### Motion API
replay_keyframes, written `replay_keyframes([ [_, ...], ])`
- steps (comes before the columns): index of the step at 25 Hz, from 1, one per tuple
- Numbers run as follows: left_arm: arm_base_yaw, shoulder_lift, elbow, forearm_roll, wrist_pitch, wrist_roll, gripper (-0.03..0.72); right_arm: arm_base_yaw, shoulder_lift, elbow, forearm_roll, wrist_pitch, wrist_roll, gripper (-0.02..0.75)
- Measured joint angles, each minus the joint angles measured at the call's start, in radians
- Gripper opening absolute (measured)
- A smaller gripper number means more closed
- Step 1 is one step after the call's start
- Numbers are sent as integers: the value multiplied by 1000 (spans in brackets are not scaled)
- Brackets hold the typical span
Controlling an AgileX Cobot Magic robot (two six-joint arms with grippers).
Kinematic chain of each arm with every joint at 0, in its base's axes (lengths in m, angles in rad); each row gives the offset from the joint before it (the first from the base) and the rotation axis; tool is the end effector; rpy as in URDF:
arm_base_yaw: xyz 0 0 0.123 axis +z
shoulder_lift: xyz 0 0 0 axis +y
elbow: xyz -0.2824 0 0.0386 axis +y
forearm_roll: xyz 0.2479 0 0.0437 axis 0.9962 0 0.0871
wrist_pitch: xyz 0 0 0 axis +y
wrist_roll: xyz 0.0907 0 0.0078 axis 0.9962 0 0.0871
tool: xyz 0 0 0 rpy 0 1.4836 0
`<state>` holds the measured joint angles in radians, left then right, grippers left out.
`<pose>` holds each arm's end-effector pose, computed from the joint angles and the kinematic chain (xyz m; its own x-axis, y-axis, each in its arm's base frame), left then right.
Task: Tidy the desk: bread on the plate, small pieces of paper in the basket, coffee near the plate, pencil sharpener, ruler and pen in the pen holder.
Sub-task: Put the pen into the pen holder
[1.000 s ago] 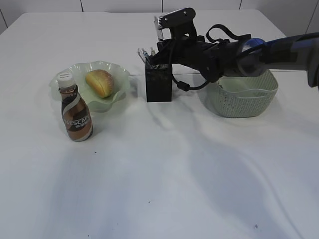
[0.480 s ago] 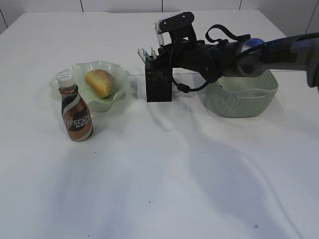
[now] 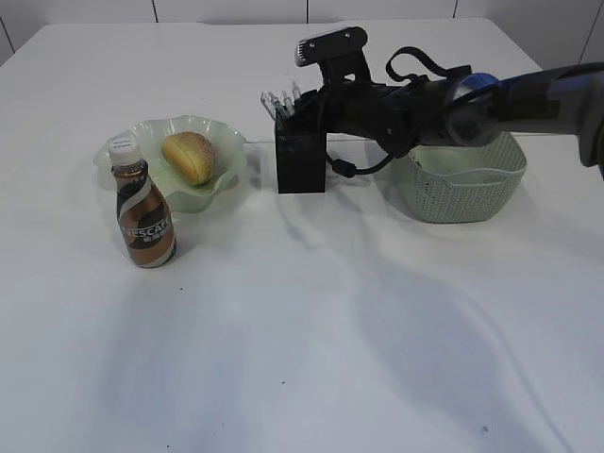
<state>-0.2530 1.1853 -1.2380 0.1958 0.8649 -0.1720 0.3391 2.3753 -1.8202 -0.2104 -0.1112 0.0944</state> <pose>0.2384 -0.0477 0.3967 -0.6406 0.1207 -0.7583 0.1113 0.9917 0.0638 0.5171 0.1846 0.1654 -0.2889 -0.2233 -0.9310 -0.3886 0.9160 -0.0991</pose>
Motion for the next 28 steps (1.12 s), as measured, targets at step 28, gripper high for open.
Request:
replay_keyframes([
  [28,0,0,-254,175,71,-37,495,6,-489,0,2,586,25,394],
])
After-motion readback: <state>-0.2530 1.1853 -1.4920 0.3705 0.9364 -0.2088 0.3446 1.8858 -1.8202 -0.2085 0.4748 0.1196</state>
